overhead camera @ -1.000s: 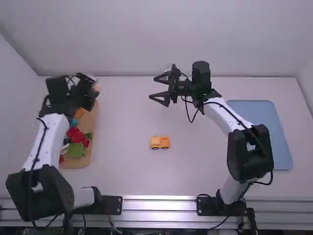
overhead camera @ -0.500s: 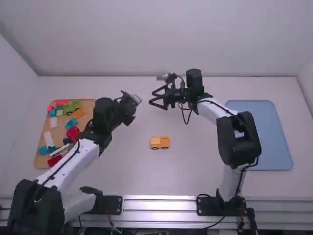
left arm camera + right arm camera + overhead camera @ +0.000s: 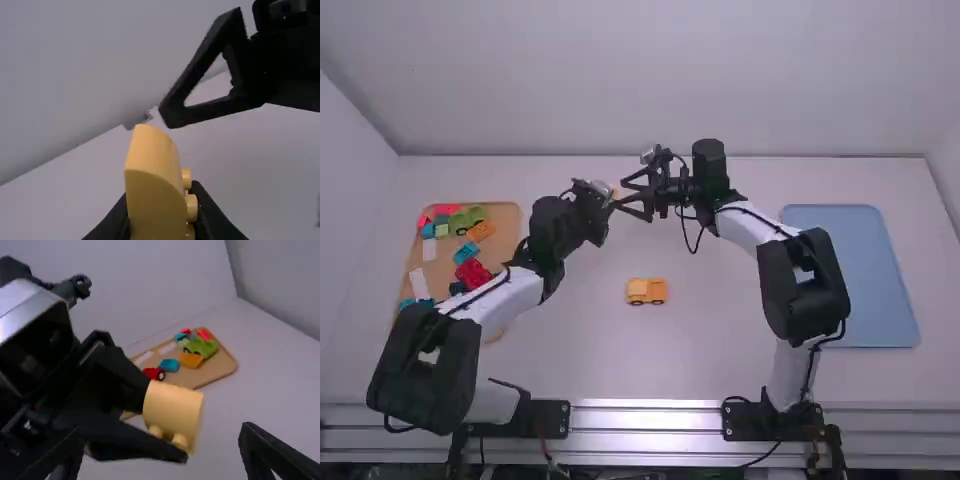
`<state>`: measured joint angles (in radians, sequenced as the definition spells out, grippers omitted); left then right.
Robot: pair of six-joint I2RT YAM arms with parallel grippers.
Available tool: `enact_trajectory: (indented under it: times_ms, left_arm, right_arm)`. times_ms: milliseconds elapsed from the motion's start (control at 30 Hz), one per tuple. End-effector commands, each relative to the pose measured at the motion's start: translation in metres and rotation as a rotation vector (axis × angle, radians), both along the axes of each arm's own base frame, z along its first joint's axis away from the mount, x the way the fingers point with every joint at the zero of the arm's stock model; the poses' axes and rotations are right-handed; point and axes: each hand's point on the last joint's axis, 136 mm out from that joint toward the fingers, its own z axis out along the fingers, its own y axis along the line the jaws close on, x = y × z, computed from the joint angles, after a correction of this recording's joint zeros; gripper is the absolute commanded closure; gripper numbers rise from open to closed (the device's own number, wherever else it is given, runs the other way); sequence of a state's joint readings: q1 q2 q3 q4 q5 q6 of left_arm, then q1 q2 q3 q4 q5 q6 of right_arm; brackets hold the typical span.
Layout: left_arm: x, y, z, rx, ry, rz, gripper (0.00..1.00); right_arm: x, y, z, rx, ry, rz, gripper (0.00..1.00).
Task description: Assemble lego blocks to make yellow taxi
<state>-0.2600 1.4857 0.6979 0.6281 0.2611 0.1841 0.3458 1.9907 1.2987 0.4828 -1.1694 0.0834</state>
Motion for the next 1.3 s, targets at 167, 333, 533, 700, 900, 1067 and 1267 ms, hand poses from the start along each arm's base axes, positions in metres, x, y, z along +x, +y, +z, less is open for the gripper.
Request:
enact_trajectory:
  times_ms: [167,333,533,700,900,1067,1267]
  left_arm:
    - [-0.009,-0.032,0.014,-0.07,-0.031,-0.06,0.98]
    - [-0.001,-0.021,0.017,-0.105,-0.024,0.036,0.98]
    - [0.006,-0.008,0.02,-0.149,-0.021,0.13,0.98]
    - [0.007,-0.007,0.025,-0.157,-0.041,0.13,0.98]
    - [0.006,-0.012,0.031,-0.167,-0.058,0.114,0.98]
    - [0.005,-0.014,0.03,-0.17,-0.054,0.093,0.98]
    - [0.005,-0.014,0.03,-0.17,-0.054,0.094,0.98]
  right_arm:
    - [0.01,0.009,0.009,-0.002,-0.004,-0.059,0.18]
    - [0.008,0.013,0.011,0.003,-0.016,-0.051,0.31]
    - [0.007,0.014,0.013,0.006,-0.024,-0.047,0.4]
    - [0.006,0.015,0.013,0.007,-0.026,-0.041,0.48]
    - [0.003,0.016,0.013,0.009,-0.024,-0.032,0.51]
    - [-0.002,0.024,0.015,0.015,-0.036,-0.014,0.38]
    - [-0.003,0.026,0.016,0.017,-0.043,-0.013,0.55]
